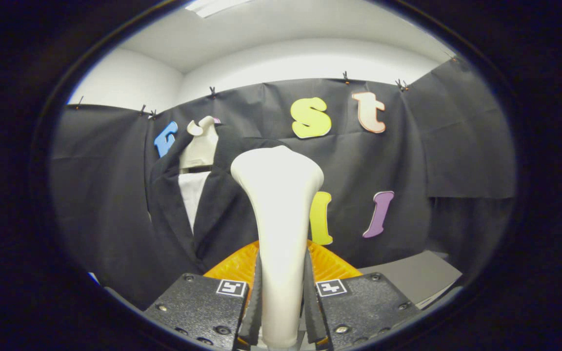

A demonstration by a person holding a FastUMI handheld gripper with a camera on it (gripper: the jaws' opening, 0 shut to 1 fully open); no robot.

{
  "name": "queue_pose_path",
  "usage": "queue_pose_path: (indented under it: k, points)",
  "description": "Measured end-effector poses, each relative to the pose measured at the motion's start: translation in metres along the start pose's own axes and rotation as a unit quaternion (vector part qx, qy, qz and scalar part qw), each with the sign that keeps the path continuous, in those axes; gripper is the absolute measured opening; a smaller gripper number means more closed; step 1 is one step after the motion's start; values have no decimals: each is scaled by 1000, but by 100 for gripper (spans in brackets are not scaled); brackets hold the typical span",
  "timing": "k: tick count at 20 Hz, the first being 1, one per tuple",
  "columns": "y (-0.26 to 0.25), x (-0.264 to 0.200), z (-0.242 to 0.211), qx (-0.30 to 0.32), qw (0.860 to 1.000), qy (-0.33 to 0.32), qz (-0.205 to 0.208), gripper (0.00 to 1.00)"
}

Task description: Iron the clothes twice with a garment steamer, once on the left side and once on the right side.

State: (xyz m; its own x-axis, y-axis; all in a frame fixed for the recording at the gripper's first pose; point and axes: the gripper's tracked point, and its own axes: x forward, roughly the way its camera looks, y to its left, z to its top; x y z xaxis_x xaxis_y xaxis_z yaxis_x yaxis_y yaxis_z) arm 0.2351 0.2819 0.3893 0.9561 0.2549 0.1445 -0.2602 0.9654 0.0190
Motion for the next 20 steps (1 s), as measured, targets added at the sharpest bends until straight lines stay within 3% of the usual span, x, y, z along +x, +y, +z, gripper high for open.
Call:
queue_pose_path:
  k: [8, 20]
  points:
    - [54, 37, 0, -34, 999, 4, -18, 39]
    - [53, 30, -53, -54, 997, 53, -31, 39]
